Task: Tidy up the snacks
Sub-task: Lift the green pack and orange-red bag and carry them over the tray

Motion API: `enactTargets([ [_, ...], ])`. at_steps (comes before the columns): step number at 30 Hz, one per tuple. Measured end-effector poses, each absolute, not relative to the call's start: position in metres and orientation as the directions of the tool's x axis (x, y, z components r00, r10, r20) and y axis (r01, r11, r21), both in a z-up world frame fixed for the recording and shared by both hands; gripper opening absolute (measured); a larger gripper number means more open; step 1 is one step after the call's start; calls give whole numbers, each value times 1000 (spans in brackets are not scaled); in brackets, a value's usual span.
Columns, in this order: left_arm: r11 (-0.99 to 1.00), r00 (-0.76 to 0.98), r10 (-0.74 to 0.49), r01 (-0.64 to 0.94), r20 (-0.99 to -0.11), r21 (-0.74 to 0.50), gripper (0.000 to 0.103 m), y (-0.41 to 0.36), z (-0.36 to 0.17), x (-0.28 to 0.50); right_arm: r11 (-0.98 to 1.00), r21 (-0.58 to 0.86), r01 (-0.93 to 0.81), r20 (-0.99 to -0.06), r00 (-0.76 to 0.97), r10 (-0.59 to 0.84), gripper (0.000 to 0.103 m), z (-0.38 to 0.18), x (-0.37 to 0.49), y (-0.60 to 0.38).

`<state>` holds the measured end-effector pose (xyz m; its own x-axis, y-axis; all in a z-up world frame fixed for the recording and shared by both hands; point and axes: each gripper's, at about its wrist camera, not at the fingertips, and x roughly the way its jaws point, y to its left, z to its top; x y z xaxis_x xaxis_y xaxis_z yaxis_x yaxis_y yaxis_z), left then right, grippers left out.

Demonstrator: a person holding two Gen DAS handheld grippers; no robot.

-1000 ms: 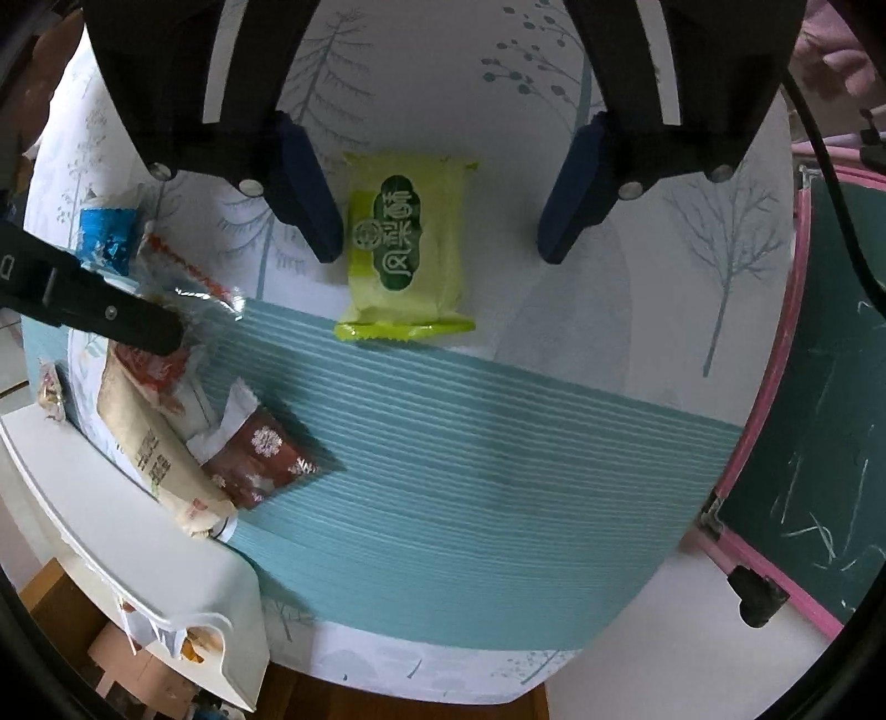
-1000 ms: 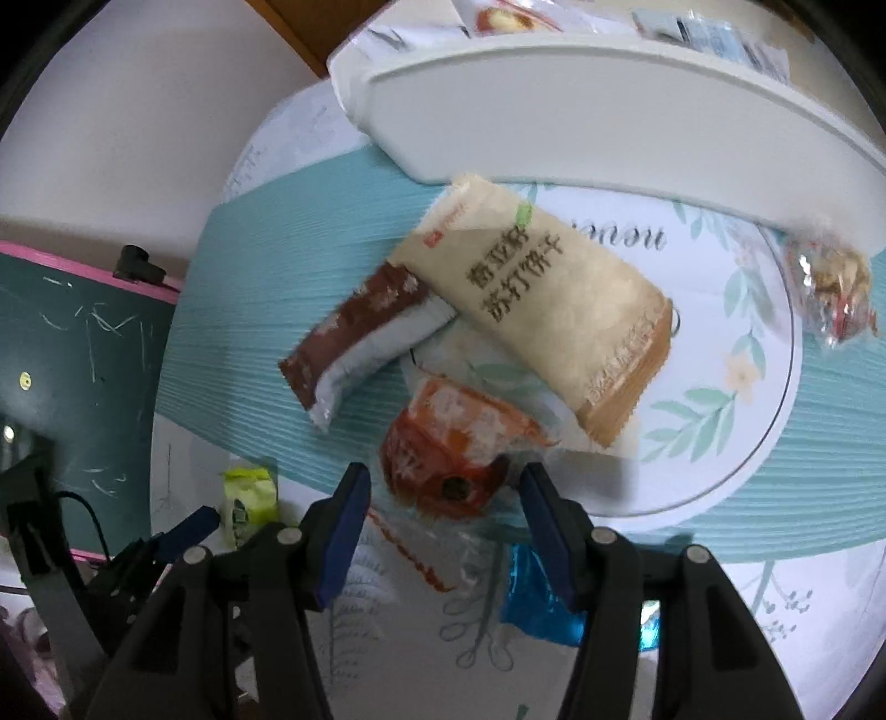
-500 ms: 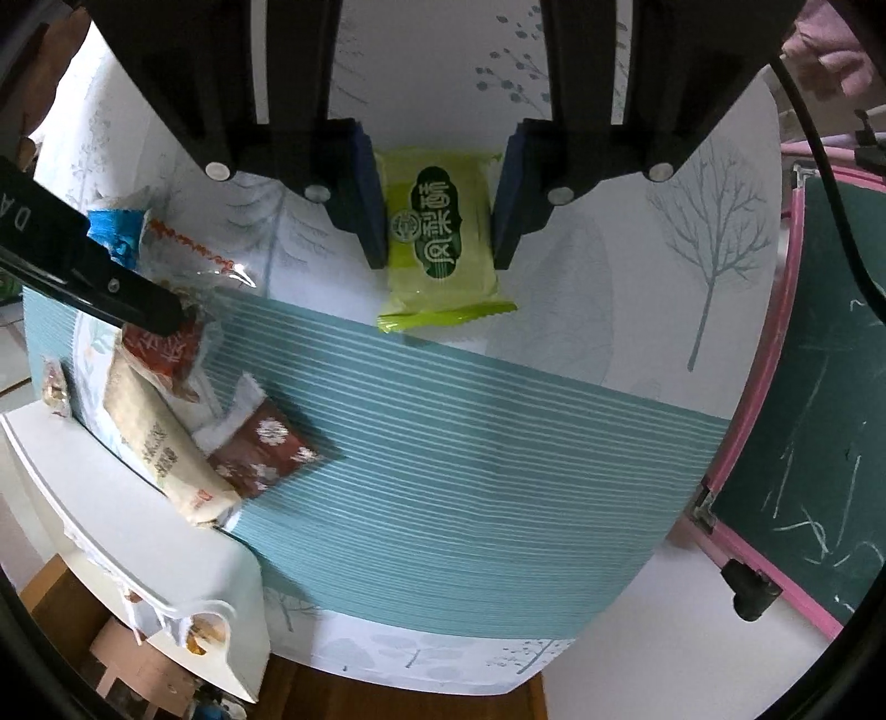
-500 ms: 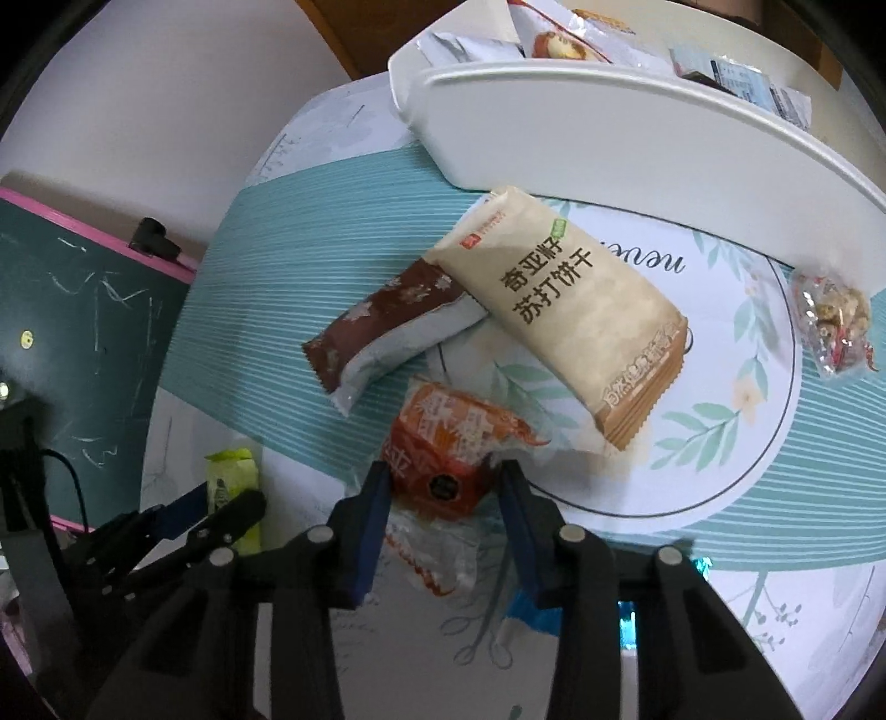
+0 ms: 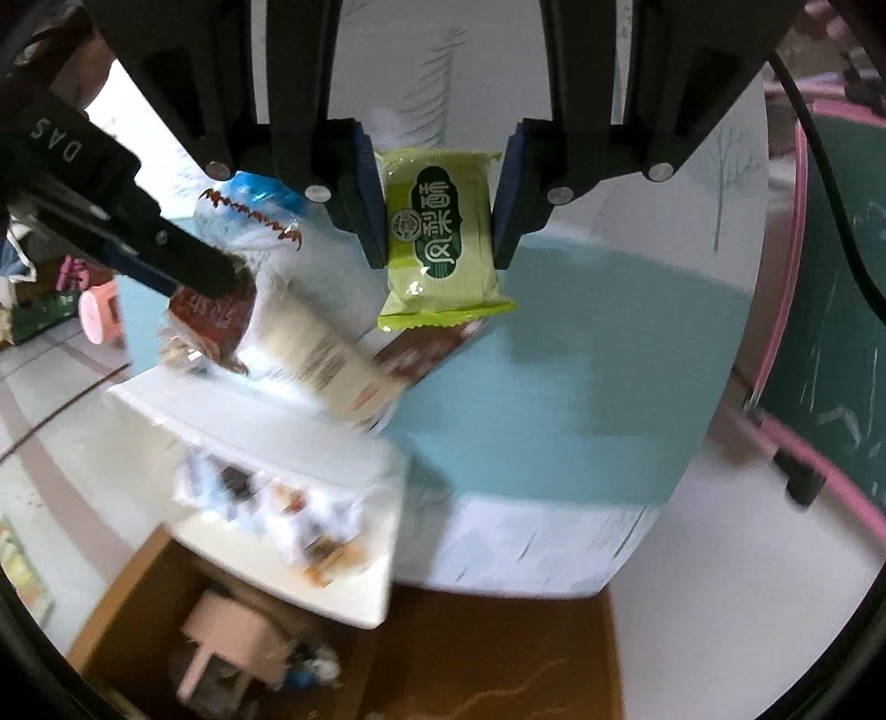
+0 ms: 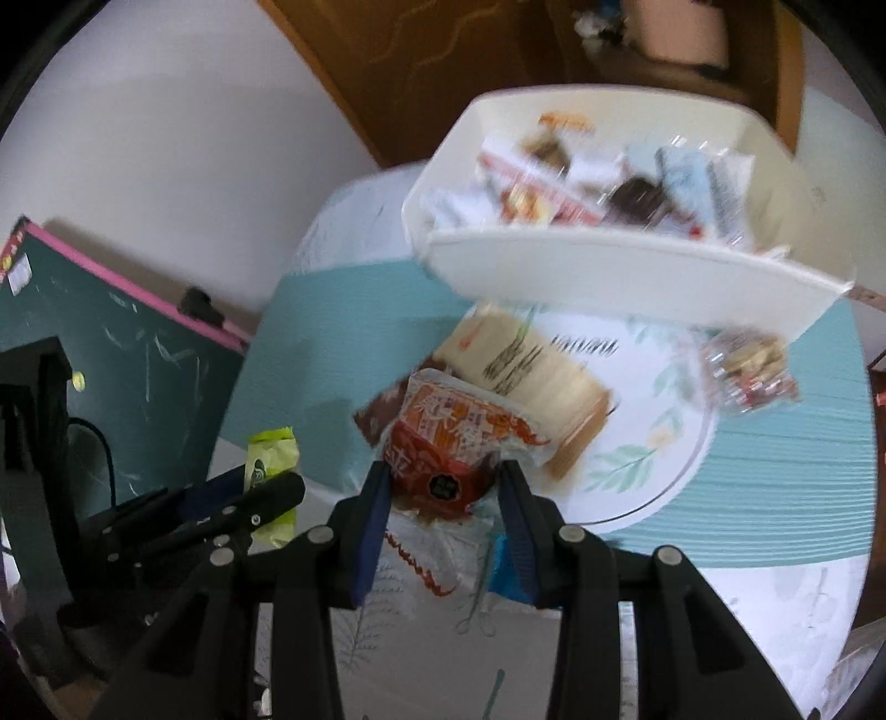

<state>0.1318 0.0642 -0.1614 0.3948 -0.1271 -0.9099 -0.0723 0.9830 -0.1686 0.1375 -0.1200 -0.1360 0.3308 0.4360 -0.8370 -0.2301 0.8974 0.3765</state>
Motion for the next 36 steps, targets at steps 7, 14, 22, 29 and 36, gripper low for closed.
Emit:
enactTargets([
  [7, 987, 479, -156, 55, -864, -149, 35, 34, -105, 172, 911, 365, -193, -781, 468, 413, 40, -84, 145, -156],
  [14, 987, 571, -160, 114, -806, -115, 35, 17, -59, 227, 928, 332, -168, -712, 601, 363, 40, -28, 175, -185],
  [22, 989, 632, -142, 127, -761, -79, 35, 3, -32, 277, 956, 258, -142, -662, 694, 282, 40, 9, 218, -201],
  [29, 988, 637, -129, 144, -760, -47, 35, -4, -34, 298, 962, 237, -136, -645, 719, 261, 40, 17, 246, -199],
  [36, 988, 622, -115, 151, -774, -25, 35, -12, -44, 312, 970, 214, -112, -670, 706, 229, 40, 10, 268, -200],
])
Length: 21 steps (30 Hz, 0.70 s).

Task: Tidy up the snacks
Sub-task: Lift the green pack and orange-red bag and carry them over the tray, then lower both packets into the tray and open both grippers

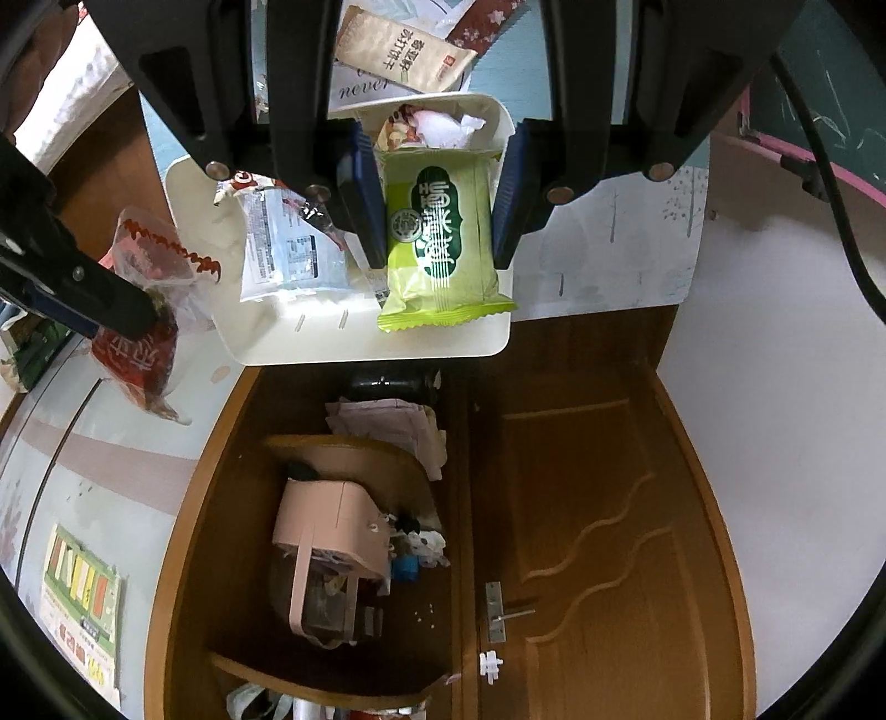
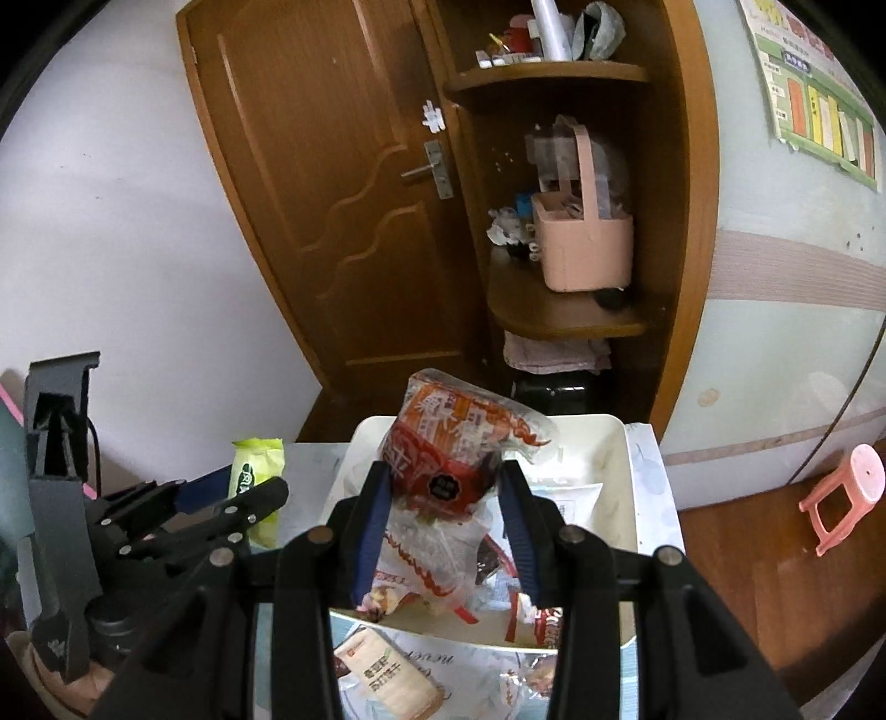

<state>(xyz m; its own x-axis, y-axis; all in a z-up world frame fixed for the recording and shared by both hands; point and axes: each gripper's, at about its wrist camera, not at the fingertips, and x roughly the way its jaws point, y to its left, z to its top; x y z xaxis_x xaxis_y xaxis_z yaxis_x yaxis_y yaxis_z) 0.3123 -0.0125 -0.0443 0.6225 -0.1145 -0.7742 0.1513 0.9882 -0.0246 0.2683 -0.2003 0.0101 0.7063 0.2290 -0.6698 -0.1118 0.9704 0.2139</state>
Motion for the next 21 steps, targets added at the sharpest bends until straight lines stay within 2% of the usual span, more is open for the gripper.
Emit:
enactTargets([
  [8, 989, 603, -89, 145, -793, -1, 37, -22, -61, 327, 974, 214, -80, -723, 657, 212, 42, -13, 294, -204],
  [9, 989, 600, -94, 147, -794, -7, 45, -22, -62, 327, 973, 218, -74, -733, 646, 213, 43, -16, 297, -205],
  [10, 989, 597, -97, 146, -796, -11, 61, -22, -62, 328, 972, 224, -70, -738, 639, 216, 43, -18, 298, -205],
  [11, 990, 598, -96, 140, -796, -14, 69, -22, -62, 329, 971, 228, -71, -737, 639, 220, 43, -19, 299, -205],
  [12, 991, 604, -90, 131, -792, -14, 83, -21, -61, 329, 972, 223, -70, -739, 638, 215, 43, -21, 300, -205],
  [13, 992, 610, -85, 124, -788, -12, 88, -20, -61, 328, 974, 217, -63, -745, 634, 207, 43, -22, 302, -205],
  [21, 994, 599, -82, 112, -797, -18, 88, -12, -61, 327, 969, 240, -54, -760, 611, 222, 47, -26, 297, -204],
])
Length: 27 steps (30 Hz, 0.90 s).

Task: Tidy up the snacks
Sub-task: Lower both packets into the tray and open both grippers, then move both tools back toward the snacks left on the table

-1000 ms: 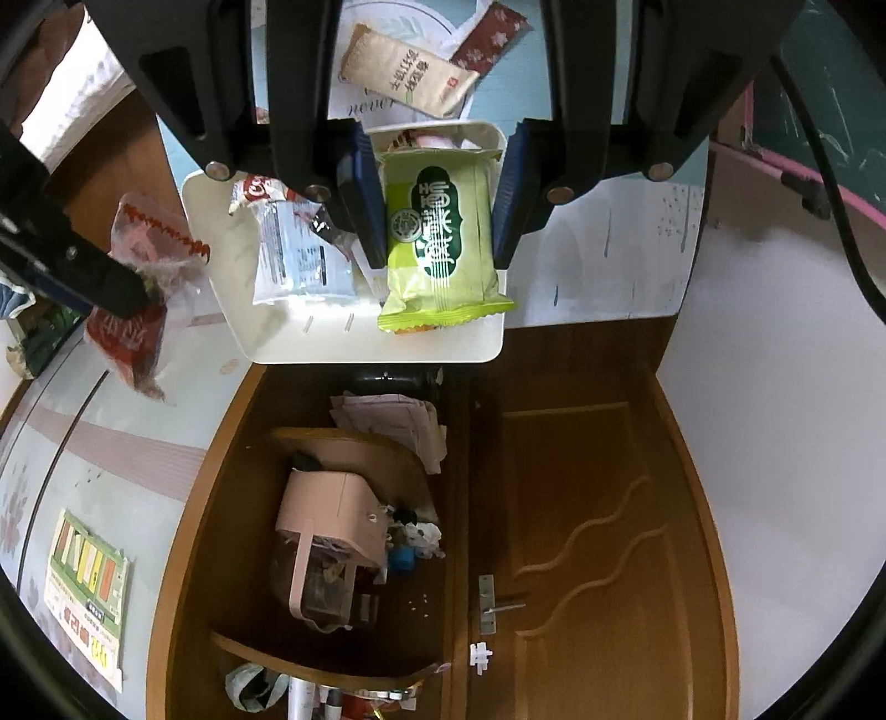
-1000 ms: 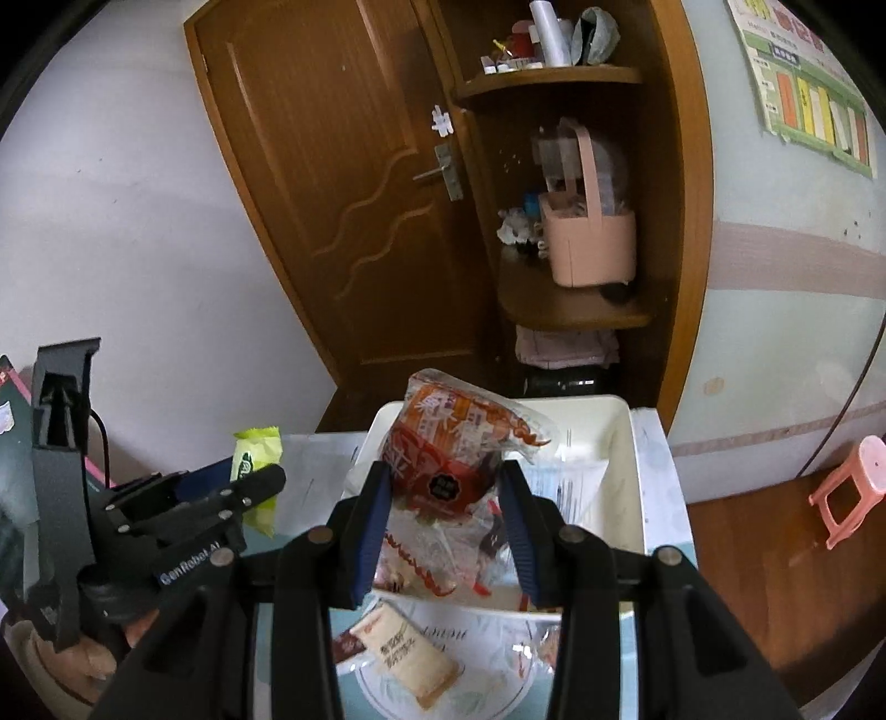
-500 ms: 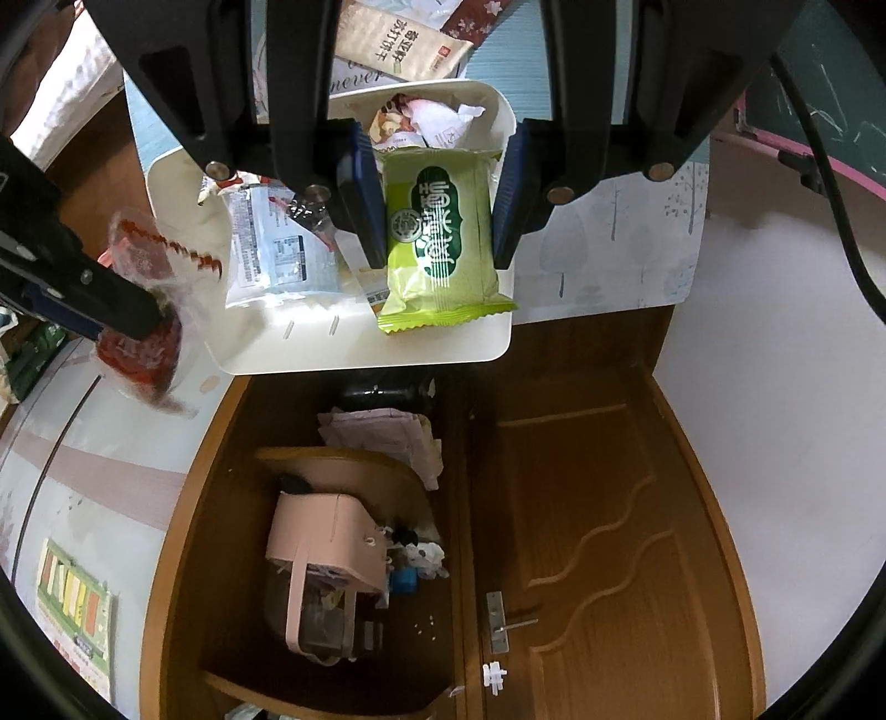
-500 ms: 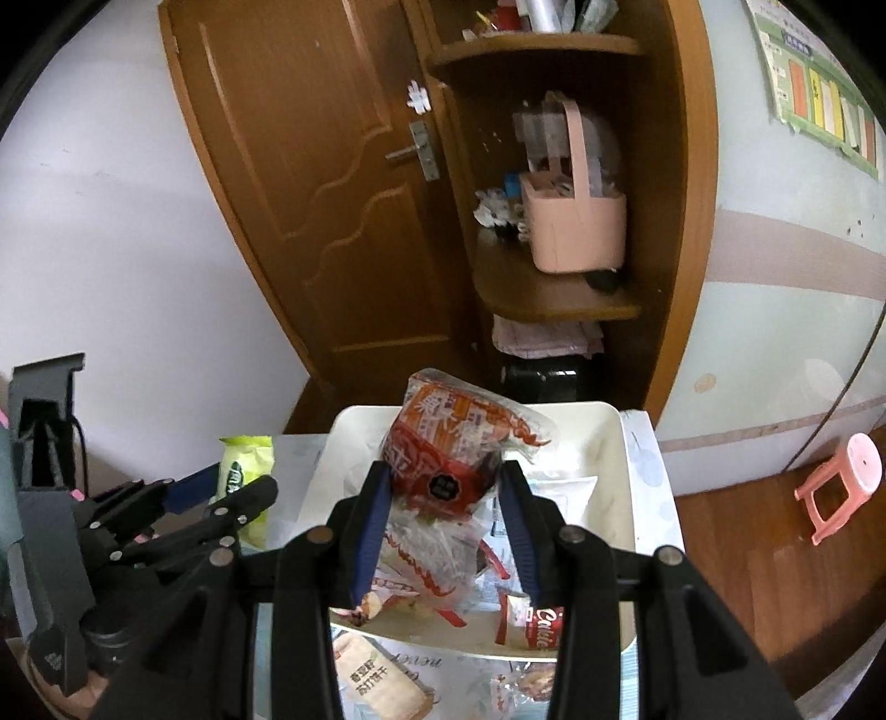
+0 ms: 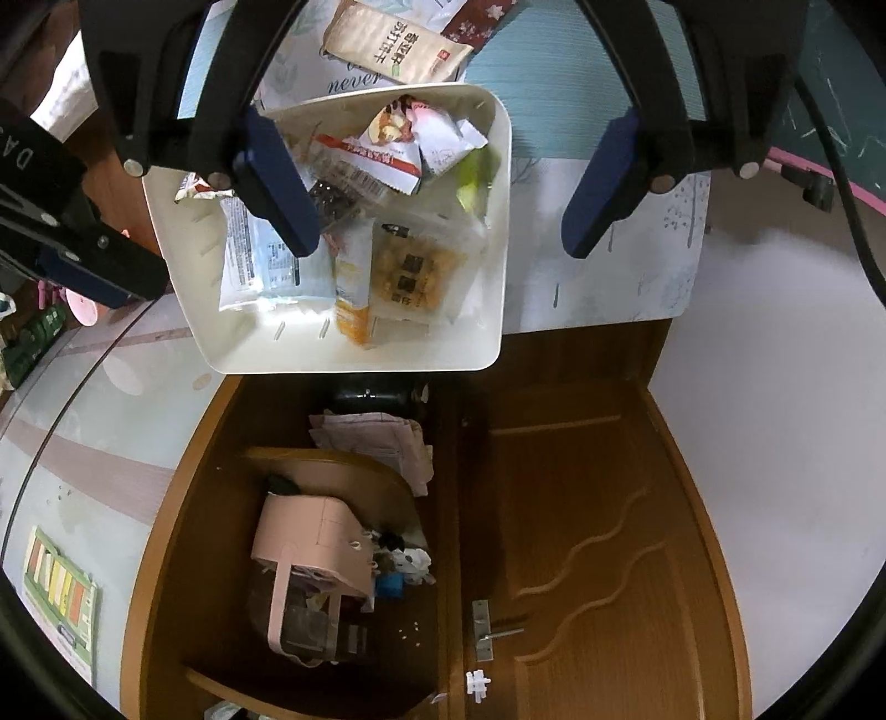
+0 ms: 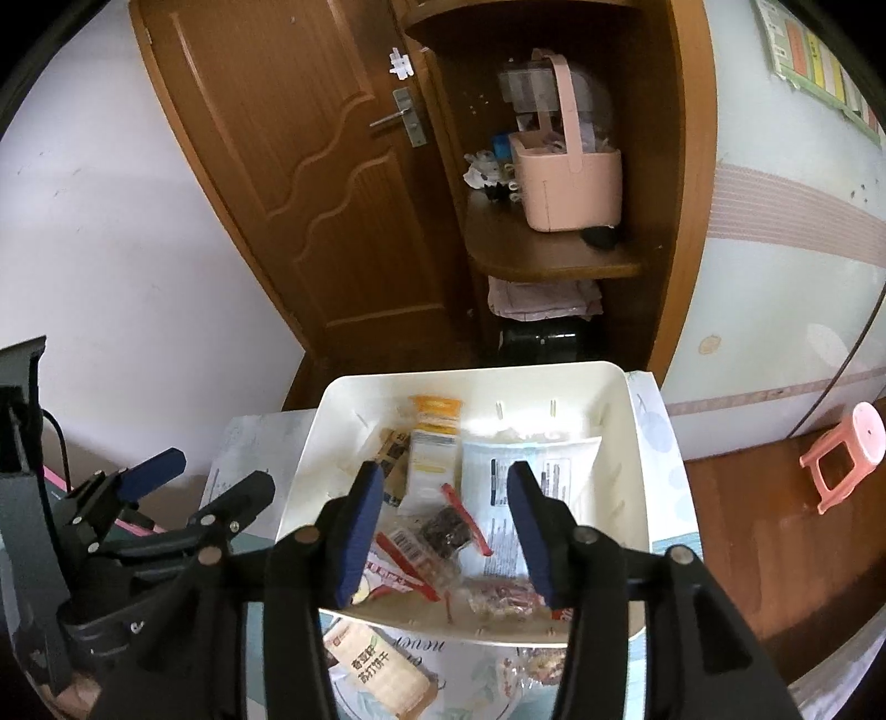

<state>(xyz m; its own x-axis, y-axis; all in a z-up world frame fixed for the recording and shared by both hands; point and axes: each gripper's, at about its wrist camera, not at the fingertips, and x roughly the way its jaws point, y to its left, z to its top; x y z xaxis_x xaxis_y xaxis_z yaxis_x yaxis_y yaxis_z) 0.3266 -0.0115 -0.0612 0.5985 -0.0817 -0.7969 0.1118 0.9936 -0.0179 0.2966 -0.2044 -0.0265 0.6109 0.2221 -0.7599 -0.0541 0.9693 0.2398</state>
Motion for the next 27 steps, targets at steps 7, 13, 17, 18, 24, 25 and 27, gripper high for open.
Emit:
enactTargets([
  [7, 994, 596, -87, 109, -798, -27, 89, -8, -58, 313, 969, 239, -61, -765, 603, 227, 48, -25, 286, -201],
  [13, 994, 601, -86, 104, -794, -29, 89, -6, -52, 297, 969, 241, -57, -763, 606, 225, 51, -20, 275, -200],
  [17, 994, 606, -91, 101, -790, -36, 89, -6, -47, 282, 968, 243, -65, -760, 607, 231, 53, -16, 263, -200],
  [18, 994, 607, -92, 102, -789, -37, 89, -6, -45, 278, 968, 242, -68, -760, 607, 233, 53, -15, 259, -200],
  [24, 994, 619, -93, 102, -780, -38, 88, -5, -34, 245, 966, 243, -85, -754, 610, 243, 56, -5, 228, -198],
  [25, 994, 623, -91, 99, -777, -37, 89, -4, -31, 236, 966, 244, -87, -753, 610, 245, 56, -4, 223, -197],
  [27, 995, 630, -88, 94, -772, -37, 89, -3, -26, 221, 965, 244, -93, -752, 610, 249, 57, -1, 210, -196],
])
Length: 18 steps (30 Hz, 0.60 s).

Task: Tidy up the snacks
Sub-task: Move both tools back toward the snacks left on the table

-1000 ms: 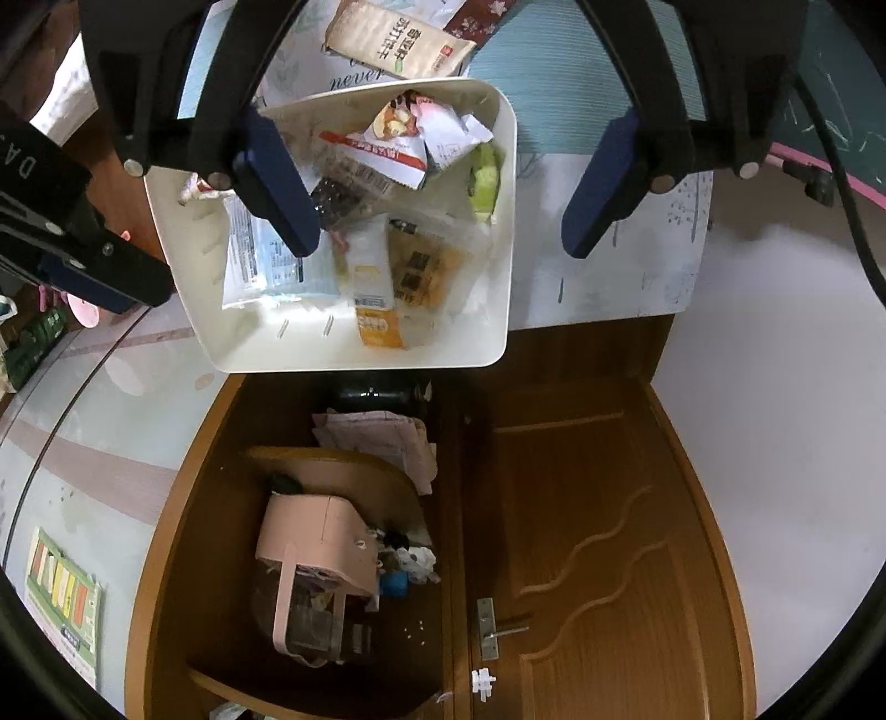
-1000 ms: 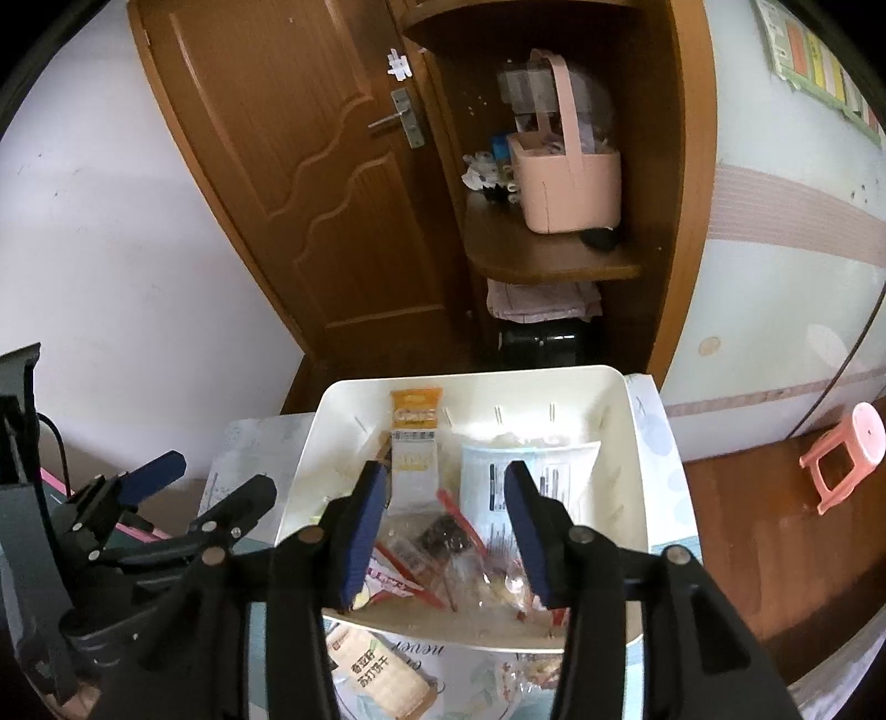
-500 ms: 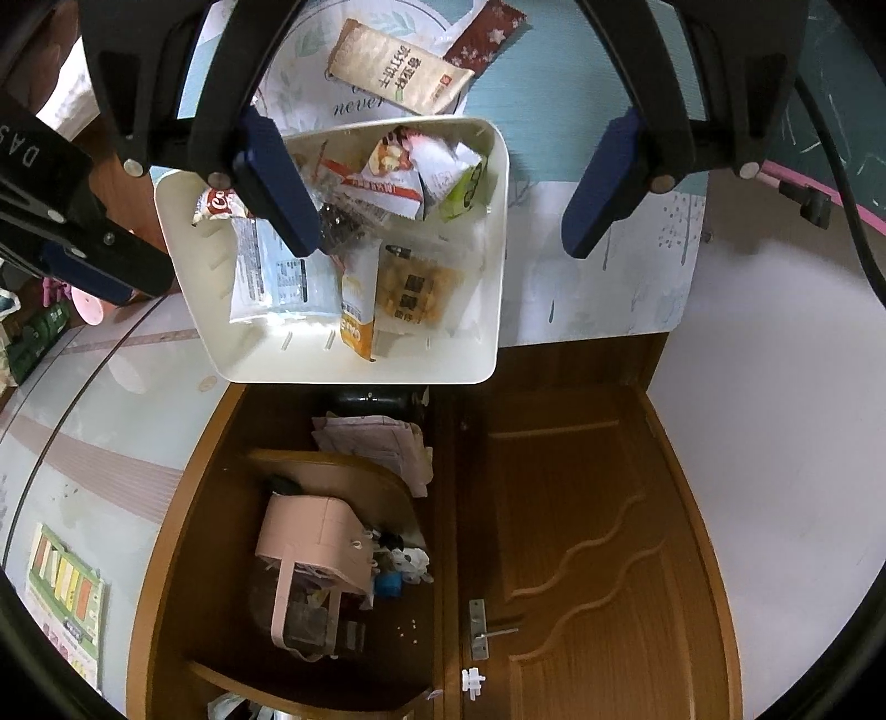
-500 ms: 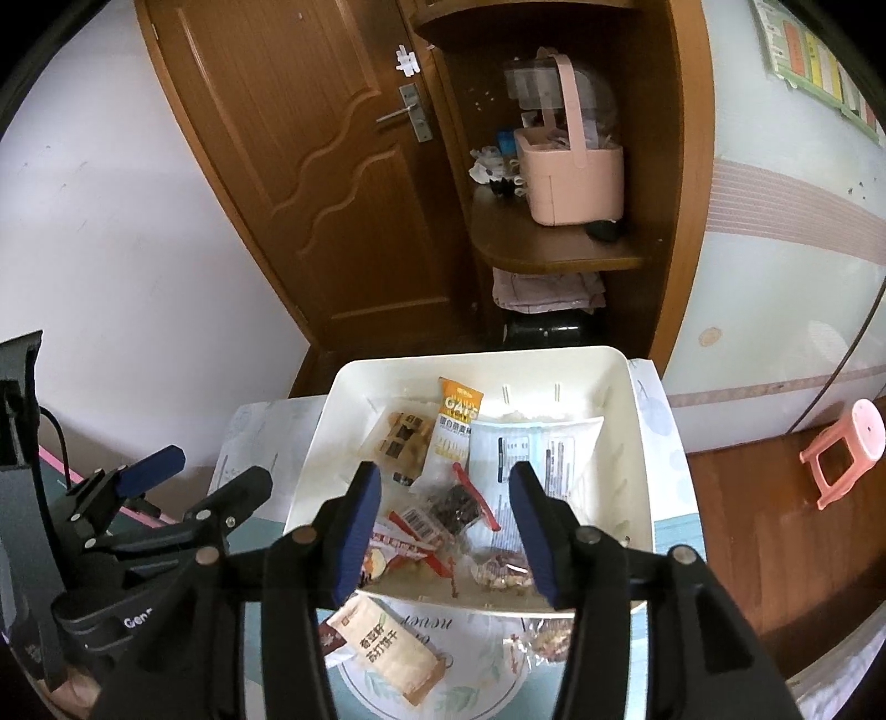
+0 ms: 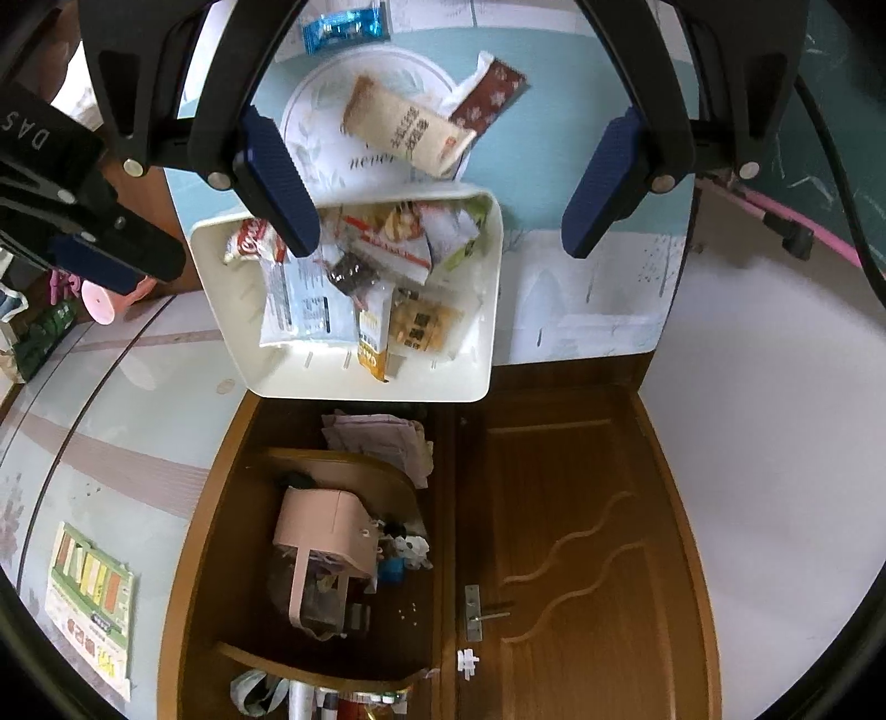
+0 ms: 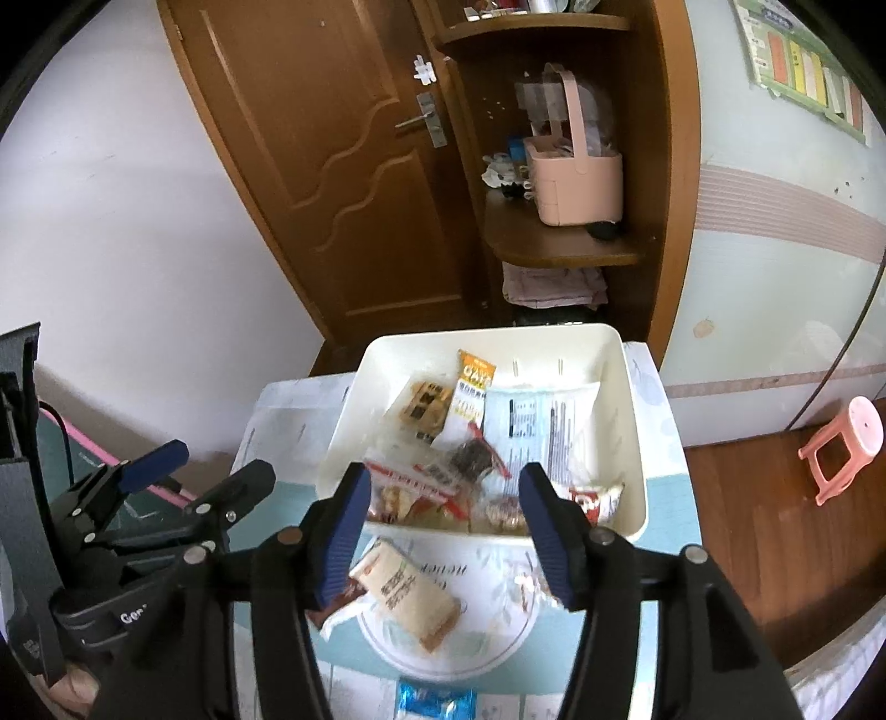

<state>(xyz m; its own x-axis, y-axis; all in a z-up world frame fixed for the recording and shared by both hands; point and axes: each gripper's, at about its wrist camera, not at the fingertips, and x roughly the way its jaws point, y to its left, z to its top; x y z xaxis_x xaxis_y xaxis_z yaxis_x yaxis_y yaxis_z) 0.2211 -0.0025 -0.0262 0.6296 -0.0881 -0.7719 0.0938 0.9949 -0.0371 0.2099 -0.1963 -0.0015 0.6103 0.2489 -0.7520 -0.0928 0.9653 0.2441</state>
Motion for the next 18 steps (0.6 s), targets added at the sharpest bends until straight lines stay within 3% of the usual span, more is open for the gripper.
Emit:
enactTargets([
  [18, 998, 656, -19, 54, -754, 22, 89, 30, -13, 101, 960, 199, -199, -758, 589, 279, 64, 8, 103, -177],
])
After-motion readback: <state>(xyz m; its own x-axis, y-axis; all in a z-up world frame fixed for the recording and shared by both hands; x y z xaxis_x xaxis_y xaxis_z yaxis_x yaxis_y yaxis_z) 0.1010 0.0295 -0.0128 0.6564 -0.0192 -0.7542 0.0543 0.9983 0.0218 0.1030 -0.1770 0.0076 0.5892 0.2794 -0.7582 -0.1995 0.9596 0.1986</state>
